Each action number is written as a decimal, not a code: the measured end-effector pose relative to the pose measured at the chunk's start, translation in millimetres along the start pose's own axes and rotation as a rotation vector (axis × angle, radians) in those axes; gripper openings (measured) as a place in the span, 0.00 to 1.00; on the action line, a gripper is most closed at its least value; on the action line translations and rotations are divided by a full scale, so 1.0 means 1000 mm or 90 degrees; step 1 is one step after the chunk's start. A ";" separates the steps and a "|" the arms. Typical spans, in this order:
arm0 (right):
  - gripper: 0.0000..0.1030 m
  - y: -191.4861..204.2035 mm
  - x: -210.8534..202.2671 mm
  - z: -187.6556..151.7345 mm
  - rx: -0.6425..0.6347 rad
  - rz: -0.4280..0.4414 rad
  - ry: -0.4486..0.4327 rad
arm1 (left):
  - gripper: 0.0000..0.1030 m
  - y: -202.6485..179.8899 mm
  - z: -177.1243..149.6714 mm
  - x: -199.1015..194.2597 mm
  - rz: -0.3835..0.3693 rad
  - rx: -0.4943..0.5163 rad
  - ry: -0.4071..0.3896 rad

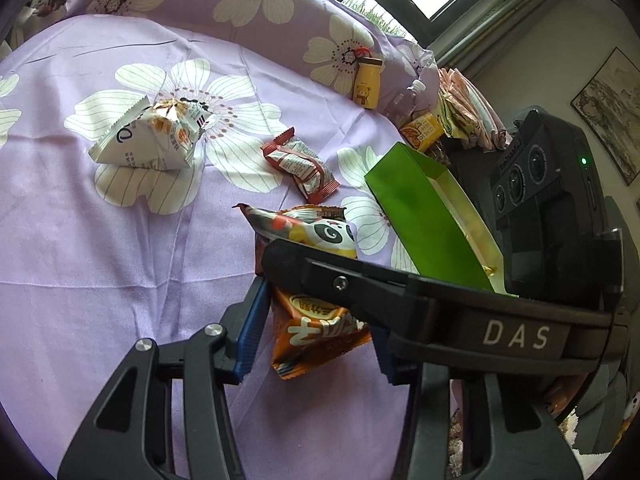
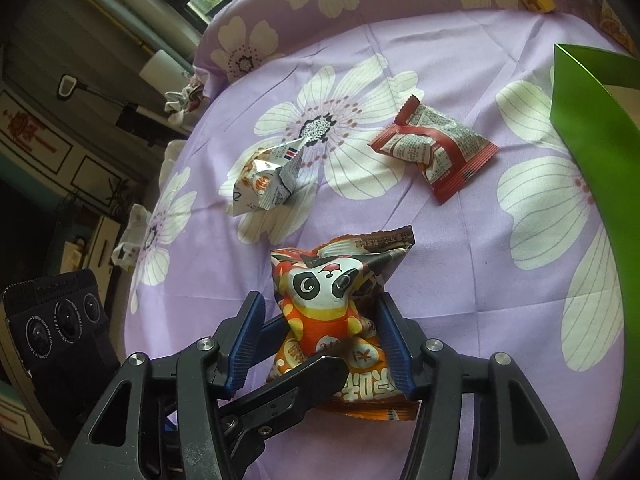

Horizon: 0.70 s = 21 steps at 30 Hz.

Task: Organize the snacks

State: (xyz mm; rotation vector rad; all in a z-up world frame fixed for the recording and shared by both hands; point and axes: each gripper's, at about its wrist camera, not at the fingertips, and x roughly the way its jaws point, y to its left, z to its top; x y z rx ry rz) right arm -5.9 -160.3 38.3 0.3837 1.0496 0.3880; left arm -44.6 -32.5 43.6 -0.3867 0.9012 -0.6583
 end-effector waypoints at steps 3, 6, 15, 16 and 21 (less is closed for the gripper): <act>0.57 0.004 -0.007 0.000 -0.015 0.007 -0.025 | 0.45 -0.004 0.001 -0.007 -0.001 0.012 -0.024; 0.57 0.010 -0.015 -0.001 -0.030 0.012 -0.053 | 0.45 -0.007 0.001 -0.013 -0.004 0.026 -0.049; 0.57 0.022 -0.028 -0.002 -0.059 0.022 -0.105 | 0.45 -0.013 0.002 -0.021 -0.006 0.044 -0.085; 0.57 0.022 -0.028 -0.002 -0.059 0.023 -0.105 | 0.45 -0.013 0.002 -0.021 -0.005 0.044 -0.086; 0.57 0.023 -0.031 -0.001 -0.059 0.030 -0.107 | 0.45 -0.019 0.004 -0.024 -0.001 0.052 -0.094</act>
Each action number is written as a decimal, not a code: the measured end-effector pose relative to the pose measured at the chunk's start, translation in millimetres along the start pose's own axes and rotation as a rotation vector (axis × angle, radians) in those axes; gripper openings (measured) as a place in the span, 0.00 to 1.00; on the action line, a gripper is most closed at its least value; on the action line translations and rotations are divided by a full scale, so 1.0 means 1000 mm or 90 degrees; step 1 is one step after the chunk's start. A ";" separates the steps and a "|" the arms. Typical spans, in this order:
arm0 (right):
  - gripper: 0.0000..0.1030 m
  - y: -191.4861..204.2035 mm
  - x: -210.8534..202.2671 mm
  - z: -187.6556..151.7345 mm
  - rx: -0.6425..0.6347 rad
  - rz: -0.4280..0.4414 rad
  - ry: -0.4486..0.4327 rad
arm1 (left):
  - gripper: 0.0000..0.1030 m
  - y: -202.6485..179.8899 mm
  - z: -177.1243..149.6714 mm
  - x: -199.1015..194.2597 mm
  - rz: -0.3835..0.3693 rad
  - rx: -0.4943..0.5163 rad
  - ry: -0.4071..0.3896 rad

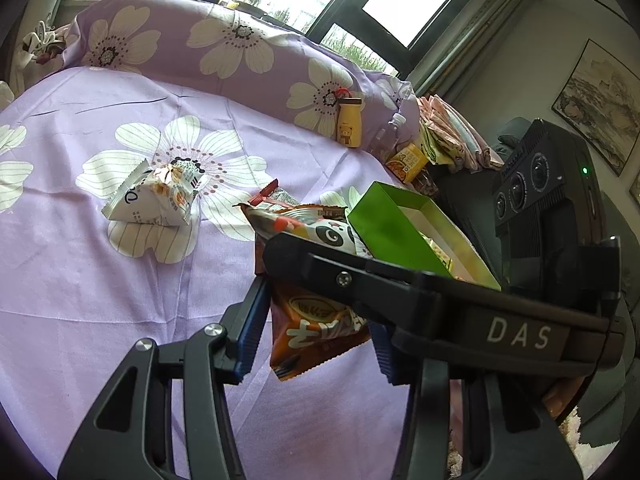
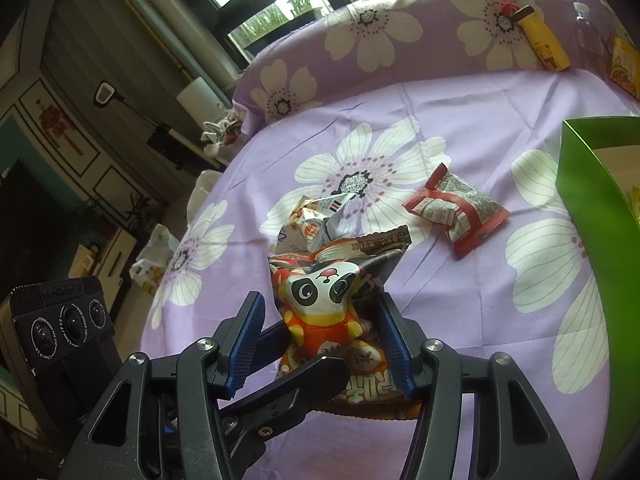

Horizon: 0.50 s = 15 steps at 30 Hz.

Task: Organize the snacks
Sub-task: 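Carry the panda-print bag into the green box and open the right gripper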

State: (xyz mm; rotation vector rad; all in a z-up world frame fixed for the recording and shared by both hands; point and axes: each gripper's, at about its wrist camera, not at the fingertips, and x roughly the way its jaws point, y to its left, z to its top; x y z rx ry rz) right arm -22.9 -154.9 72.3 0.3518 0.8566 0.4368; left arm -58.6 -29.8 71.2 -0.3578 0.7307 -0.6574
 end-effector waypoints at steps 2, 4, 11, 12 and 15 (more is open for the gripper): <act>0.58 0.001 -0.005 0.001 -0.003 0.003 -0.010 | 0.45 -0.005 0.003 -0.002 -0.004 0.009 -0.005; 0.57 0.001 -0.014 0.003 -0.008 0.005 -0.024 | 0.45 -0.015 0.007 -0.003 -0.001 0.023 -0.014; 0.58 -0.016 -0.049 0.019 0.007 0.012 -0.071 | 0.45 -0.054 0.025 0.010 -0.018 0.068 -0.025; 0.58 -0.019 -0.056 0.021 0.008 0.009 -0.080 | 0.45 -0.060 0.028 0.013 -0.022 0.076 -0.028; 0.58 -0.031 -0.076 0.029 0.017 0.006 -0.106 | 0.45 -0.082 0.037 0.022 -0.033 0.099 -0.023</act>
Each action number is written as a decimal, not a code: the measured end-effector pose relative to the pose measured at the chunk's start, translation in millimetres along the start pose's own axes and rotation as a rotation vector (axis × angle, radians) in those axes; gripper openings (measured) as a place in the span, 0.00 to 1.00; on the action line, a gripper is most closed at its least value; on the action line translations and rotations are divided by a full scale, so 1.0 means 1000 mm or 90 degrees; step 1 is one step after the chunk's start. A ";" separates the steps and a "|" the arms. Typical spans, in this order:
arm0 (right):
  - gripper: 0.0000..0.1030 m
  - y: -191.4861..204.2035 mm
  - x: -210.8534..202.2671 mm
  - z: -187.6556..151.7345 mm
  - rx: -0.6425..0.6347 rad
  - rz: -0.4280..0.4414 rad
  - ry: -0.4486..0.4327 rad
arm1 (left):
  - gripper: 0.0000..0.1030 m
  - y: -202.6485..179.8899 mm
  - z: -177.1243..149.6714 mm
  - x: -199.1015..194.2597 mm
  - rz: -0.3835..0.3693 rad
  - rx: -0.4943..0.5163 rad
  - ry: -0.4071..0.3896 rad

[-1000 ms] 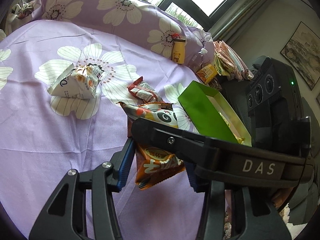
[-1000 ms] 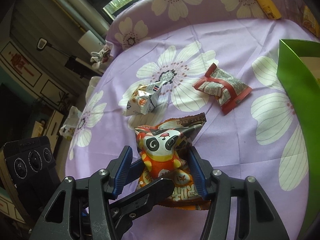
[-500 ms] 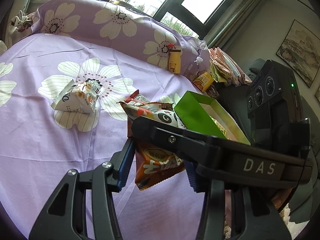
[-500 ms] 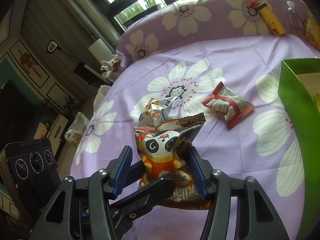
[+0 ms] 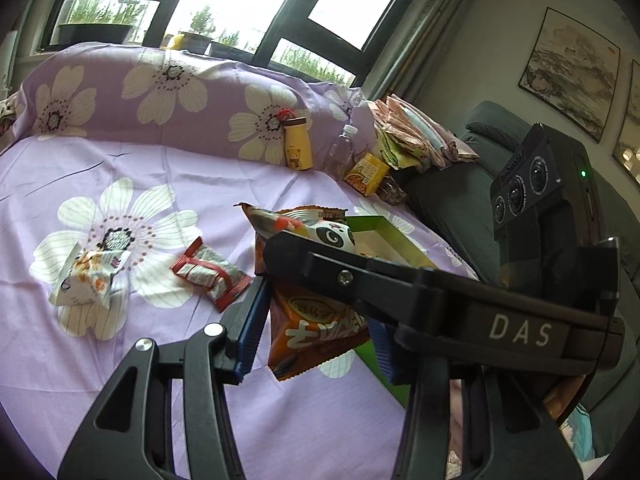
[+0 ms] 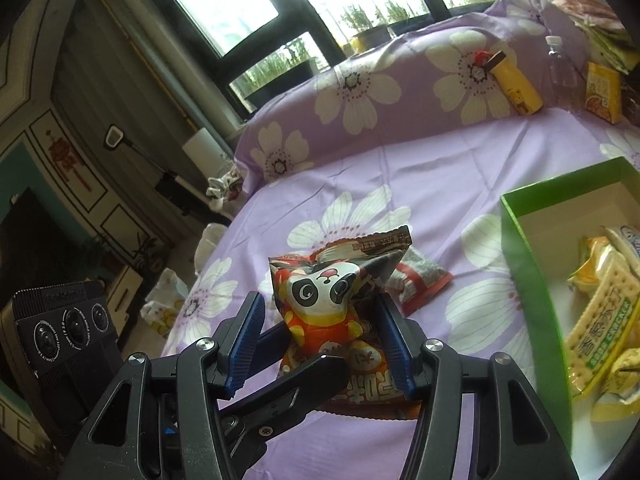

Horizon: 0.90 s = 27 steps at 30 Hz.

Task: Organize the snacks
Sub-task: 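Carry the panda-print bag into the green box and open the right gripper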

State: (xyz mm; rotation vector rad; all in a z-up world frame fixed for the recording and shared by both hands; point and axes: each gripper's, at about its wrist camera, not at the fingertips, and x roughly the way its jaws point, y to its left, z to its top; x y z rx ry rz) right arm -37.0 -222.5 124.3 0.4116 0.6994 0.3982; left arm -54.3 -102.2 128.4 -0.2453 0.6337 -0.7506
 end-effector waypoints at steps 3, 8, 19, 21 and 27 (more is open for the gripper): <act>0.58 -0.012 -0.018 0.006 0.017 -0.006 -0.027 | 0.45 -0.015 0.007 0.011 -0.016 0.019 0.007; 0.58 -0.033 -0.041 0.013 0.035 -0.031 -0.055 | 0.45 -0.036 0.014 0.033 -0.044 0.033 0.012; 0.58 -0.089 -0.072 0.021 0.128 -0.073 -0.092 | 0.45 -0.070 0.023 0.089 -0.107 0.030 0.062; 0.58 -0.100 -0.073 0.022 0.147 -0.087 -0.088 | 0.45 -0.072 0.022 0.101 -0.118 0.018 0.080; 0.58 -0.133 -0.069 0.022 0.212 -0.108 -0.069 | 0.45 -0.070 0.018 0.129 -0.139 -0.024 0.138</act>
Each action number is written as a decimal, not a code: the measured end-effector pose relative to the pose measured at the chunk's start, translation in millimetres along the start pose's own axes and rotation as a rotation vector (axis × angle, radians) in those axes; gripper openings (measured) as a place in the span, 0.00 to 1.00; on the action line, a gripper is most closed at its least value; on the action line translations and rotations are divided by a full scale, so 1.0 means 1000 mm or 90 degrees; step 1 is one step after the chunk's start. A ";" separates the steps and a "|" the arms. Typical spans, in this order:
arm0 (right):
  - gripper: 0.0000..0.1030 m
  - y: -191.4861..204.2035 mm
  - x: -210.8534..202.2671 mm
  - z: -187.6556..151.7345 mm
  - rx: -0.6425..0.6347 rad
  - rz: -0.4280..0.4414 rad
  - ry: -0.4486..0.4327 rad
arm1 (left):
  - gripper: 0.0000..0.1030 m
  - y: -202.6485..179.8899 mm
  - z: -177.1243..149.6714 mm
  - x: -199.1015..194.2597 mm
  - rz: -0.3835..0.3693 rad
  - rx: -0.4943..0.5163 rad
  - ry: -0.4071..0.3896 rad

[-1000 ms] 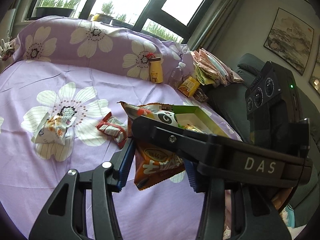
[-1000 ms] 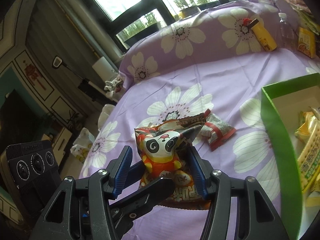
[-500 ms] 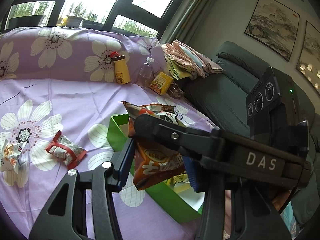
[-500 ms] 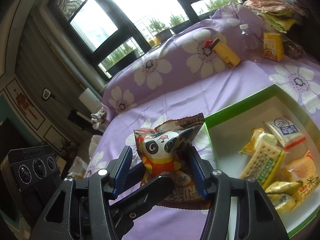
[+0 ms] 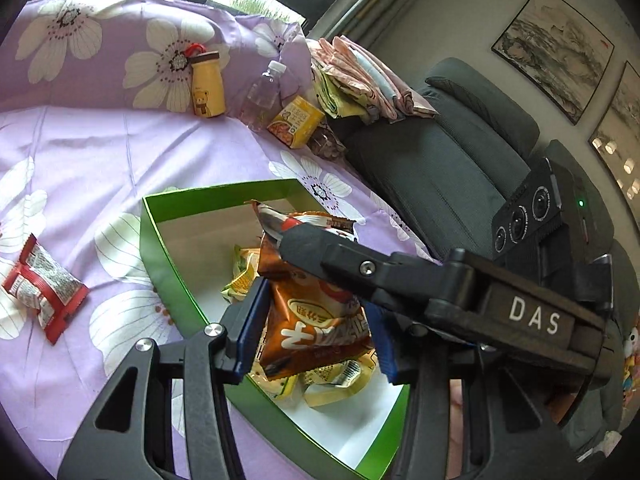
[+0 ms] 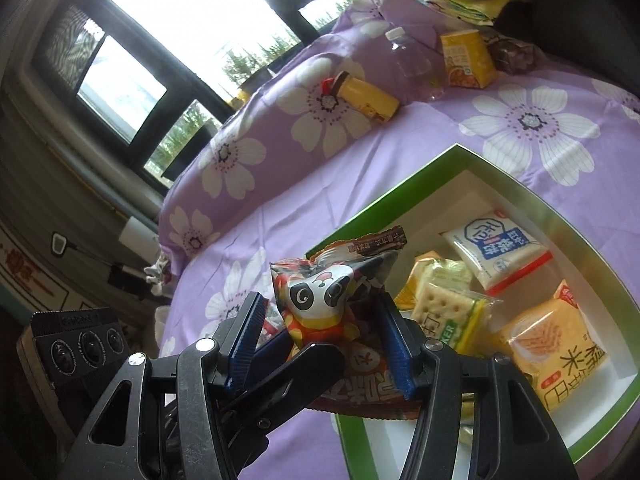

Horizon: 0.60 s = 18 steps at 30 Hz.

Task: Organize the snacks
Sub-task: 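Carry the panda-print bag into the green box and open the right gripper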

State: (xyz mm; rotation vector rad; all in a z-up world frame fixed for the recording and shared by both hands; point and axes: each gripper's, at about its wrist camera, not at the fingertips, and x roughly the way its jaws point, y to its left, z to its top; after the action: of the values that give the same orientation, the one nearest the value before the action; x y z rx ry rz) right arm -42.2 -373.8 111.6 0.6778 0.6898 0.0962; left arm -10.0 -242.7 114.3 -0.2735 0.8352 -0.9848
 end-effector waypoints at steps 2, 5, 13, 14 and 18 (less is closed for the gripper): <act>0.57 -0.007 0.003 0.001 0.016 -0.010 0.008 | 0.45 0.004 0.000 0.006 -0.007 -0.016 0.012; 0.58 -0.016 0.009 0.002 0.038 -0.024 0.021 | 0.45 0.008 -0.001 0.014 -0.011 -0.036 0.028; 0.57 -0.030 0.015 0.005 0.073 -0.045 0.025 | 0.46 0.013 -0.002 0.025 -0.006 -0.066 0.054; 0.57 -0.032 0.016 0.004 0.079 -0.049 0.026 | 0.48 0.012 -0.002 0.025 -0.001 -0.070 0.058; 0.58 -0.031 0.013 0.004 0.088 -0.035 0.019 | 0.58 0.009 -0.001 0.013 0.021 -0.053 0.046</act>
State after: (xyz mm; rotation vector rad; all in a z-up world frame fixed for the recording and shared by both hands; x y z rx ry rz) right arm -33.5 -396.3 87.6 0.7901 0.7479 0.0076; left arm -1.9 -248.4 102.1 -0.2968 0.9448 -0.9351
